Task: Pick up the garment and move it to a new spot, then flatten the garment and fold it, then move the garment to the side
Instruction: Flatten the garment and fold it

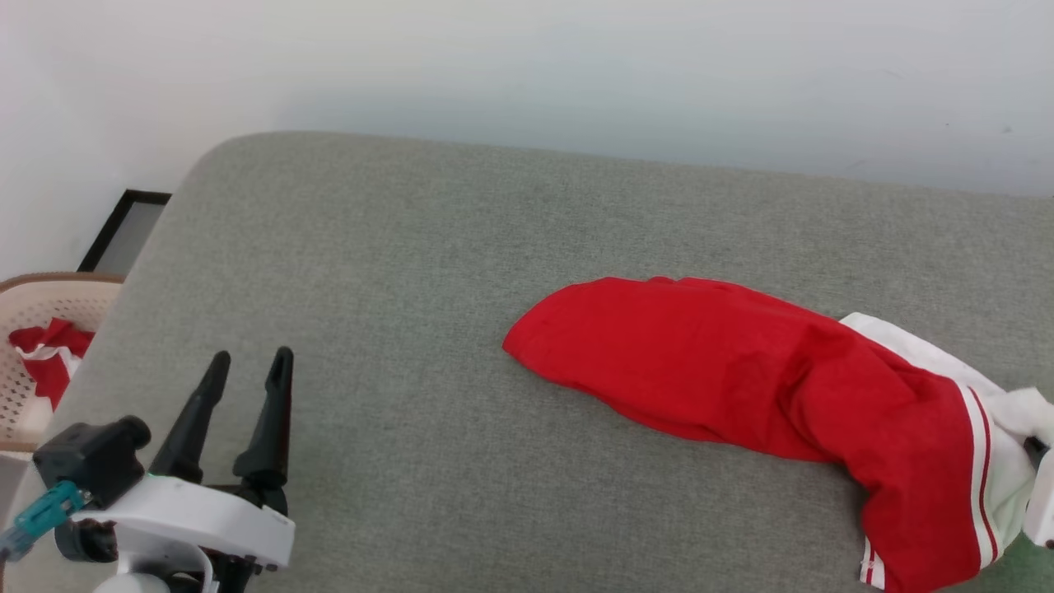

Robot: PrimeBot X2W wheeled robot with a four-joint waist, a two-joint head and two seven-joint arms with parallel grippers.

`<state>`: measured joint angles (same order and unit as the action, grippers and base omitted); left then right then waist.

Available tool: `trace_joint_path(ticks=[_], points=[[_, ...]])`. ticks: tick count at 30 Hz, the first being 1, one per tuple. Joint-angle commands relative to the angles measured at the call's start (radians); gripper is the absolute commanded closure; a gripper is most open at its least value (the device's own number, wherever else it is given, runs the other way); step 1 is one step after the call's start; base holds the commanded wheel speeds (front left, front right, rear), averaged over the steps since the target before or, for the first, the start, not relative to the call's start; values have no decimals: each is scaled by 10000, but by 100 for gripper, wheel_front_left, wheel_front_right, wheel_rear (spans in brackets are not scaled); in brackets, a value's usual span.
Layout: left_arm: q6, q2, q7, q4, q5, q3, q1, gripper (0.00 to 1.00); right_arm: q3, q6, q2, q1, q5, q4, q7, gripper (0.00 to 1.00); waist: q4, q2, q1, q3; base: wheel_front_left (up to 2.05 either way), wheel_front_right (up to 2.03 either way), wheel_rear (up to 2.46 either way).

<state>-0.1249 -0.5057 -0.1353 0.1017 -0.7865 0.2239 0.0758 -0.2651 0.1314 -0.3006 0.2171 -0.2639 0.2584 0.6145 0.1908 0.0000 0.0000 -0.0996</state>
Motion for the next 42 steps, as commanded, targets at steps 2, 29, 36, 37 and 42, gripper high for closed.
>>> trace_joint_path(ticks=[2,29,36,37,42], points=[[-36,13,38,-33,-17,39,60,0,33,-11,-29,71,109,249,-131,33,-42,0,0,27,0,0,0],[779,-1337,5199,-132,-1637,1168,2898,0,1404,-11,1532,-717,86,-3263,-2501,0,-2325,0,0,815,0,0,0],[741,-1330,7111,-1463,-2353,1581,4162,0,1932,-11,1969,-1136,844,-4451,-4458,0,-3382,0,0,445,0,0,0],[712,-1350,7367,-1665,-2362,1673,4332,0,1979,-11,2046,-1133,910,-4557,-4688,0,-3507,0,0,368,0,0,0],[630,-1421,8400,-2755,-2317,2116,4908,0,2009,-11,2313,-1260,1068,-4831,-5352,0,-4037,0,0,-106,0,0,0]])
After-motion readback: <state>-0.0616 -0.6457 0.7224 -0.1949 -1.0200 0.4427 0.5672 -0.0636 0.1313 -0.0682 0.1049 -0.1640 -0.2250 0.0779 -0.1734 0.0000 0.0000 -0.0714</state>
